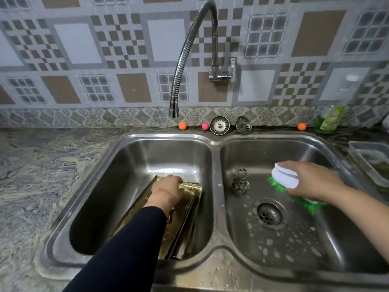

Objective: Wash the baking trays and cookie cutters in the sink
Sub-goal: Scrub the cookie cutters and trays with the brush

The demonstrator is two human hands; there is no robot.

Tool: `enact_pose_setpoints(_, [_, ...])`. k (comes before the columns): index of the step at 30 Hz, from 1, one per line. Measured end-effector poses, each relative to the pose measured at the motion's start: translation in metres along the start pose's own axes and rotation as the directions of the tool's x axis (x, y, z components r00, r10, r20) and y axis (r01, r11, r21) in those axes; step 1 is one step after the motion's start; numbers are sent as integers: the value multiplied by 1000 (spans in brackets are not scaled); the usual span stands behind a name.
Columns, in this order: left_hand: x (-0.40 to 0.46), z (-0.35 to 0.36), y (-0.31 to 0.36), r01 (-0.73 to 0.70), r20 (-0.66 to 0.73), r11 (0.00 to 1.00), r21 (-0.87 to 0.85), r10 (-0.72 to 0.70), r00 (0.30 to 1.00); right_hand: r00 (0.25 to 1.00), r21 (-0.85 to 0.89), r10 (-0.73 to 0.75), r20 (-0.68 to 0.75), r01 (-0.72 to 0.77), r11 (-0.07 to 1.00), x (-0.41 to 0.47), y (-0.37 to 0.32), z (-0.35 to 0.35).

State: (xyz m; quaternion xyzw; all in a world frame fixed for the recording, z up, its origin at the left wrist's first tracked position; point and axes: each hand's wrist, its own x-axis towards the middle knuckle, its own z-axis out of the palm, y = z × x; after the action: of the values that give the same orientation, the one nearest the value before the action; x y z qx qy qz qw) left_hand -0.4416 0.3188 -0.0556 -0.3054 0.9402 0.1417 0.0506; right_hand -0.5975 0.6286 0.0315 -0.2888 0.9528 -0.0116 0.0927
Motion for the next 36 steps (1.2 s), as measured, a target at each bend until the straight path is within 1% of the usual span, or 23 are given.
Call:
enact_pose_setpoints(4, [15, -18, 59, -151, -107, 989, -3, 150, 983, 999, -120, 41, 20, -38, 992, -8, 31, -20])
enact_pose_setpoints(6, [20, -22, 89, -206, -138, 978, -40, 199, 970, 995, -124, 101, -9, -102, 987, -9, 55, -39])
enact_pose_setpoints(9, [28, -19, 129, -272, -137, 957, -96, 258, 956, 975, -1, 207, -80, -207, 978, -7, 103, -66])
enact_pose_setpoints(11, [39, -5, 147, -302, -82, 945, -125, 294, 952, 958, 77, 267, -110, -259, 963, -3, 136, -77])
enact_pose_setpoints(12, [45, 5, 155, -301, -32, 943, -138, 300, 953, 948, 102, 296, -121, -284, 953, 0, 152, -80])
enact_pose_setpoints(14, [59, 27, 169, -292, 58, 946, -138, 302, 951, 929, 137, 343, -137, -325, 936, 8, 181, -83])
enact_pose_setpoints(17, [80, 63, 189, -224, 163, 958, -177, 253, 954, 920, 171, 367, -136, -343, 924, 26, 215, -78])
enact_pose_setpoints(20, [93, 91, 199, -186, 226, 979, -83, 200, 953, 929, 173, 359, -91, -340, 924, 48, 235, -63])
enact_pose_setpoints(22, [102, 108, 201, -133, 228, 990, -43, 139, 964, 940, 155, 339, -30, -331, 931, 61, 243, -46])
enact_pose_setpoints(24, [107, 121, 205, -155, 215, 988, 1, 151, 965, 948, 148, 319, 6, -317, 937, 70, 247, -30])
enact_pose_setpoints(25, [113, 131, 204, -182, 229, 983, 26, 172, 958, 948, 155, 317, 0, -313, 937, 74, 250, -24])
enact_pose_setpoints(26, [117, 135, 203, -198, 254, 980, 13, 188, 949, 949, 160, 315, -19, -308, 938, 76, 251, -20])
enact_pose_setpoints(27, [119, 138, 200, -234, 236, 971, 43, 218, 947, 949, 160, 313, -41, -303, 940, 78, 251, -18])
enact_pose_setpoints(28, [123, 144, 196, -225, 182, 973, 56, 211, 960, 949, 163, 310, -55, -298, 941, 79, 253, -16])
enact_pose_setpoints(29, [125, 148, 192, -209, 190, 974, 85, 190, 963, 950, 170, 306, -68, -291, 941, 80, 255, -14])
enact_pose_setpoints(30, [124, 150, 191, -160, 203, 986, 43, 148, 968, 949, 183, 306, -78, -288, 940, 80, 257, -11])
enact_pose_setpoints(32, [120, 149, 195, -112, 193, 992, 63, 97, 976, 943, 204, 319, -99, -294, 934, 79, 258, -6])
enact_pose_setpoints(33, [118, 148, 197, -104, 199, 990, 94, 83, 976, 938, 206, 329, -107, -303, 931, 79, 258, -3])
enact_pose_setpoints(36, [108, 148, 203, -119, 160, 978, 169, 91, 983, 923, 207, 366, -117, -338, 918, 79, 258, -1])
